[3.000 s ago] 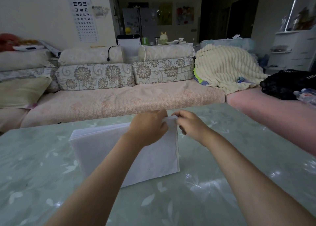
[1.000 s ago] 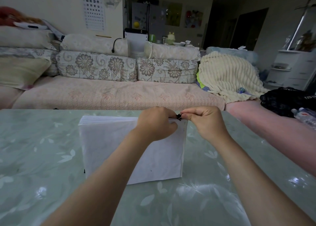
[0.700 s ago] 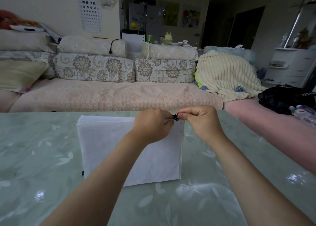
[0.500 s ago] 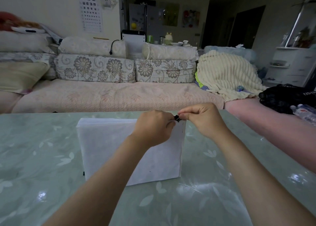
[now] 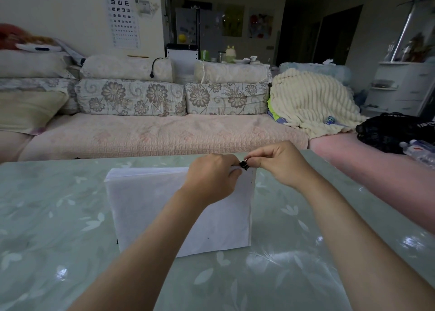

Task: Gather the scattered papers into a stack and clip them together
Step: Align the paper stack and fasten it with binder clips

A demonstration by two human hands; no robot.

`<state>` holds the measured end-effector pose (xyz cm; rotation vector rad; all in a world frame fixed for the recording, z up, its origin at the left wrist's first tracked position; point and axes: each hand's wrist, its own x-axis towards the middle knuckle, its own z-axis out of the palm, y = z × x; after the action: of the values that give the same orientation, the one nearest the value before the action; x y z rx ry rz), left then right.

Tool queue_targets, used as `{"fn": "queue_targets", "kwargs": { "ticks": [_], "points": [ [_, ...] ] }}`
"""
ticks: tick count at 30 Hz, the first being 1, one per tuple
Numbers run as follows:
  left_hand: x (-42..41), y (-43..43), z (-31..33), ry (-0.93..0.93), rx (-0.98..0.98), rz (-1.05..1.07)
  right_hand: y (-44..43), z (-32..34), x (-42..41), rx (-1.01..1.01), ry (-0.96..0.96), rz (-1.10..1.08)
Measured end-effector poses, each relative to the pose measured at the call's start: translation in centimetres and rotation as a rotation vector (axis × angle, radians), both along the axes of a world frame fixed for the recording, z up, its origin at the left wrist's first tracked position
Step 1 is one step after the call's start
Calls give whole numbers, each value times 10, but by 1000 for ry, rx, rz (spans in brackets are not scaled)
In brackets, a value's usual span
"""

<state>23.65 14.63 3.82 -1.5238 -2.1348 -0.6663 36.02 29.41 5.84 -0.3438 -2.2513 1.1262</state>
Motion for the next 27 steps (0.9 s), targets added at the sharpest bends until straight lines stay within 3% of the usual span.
{"fn": "queue_targets", "kwargs": {
  "ticks": [5,13,18,23,27],
  "points": [
    [0,0,0,1,12,2,-7,8,-2,202,-48,-78],
    [-1,5,-4,-101,-111,-51,-13,17,-6,480,-344,-36],
    [-8,2,1,-154,-55,-41,-7,1,-5,255,-281,-3],
    [-9,-3,9,-8,-62,-71,-6,-9,-3,72,-140,-11],
    [-11,-8,8,72,-142,-12,-6,-15,-2,51,-126,-24]
  ]
}}
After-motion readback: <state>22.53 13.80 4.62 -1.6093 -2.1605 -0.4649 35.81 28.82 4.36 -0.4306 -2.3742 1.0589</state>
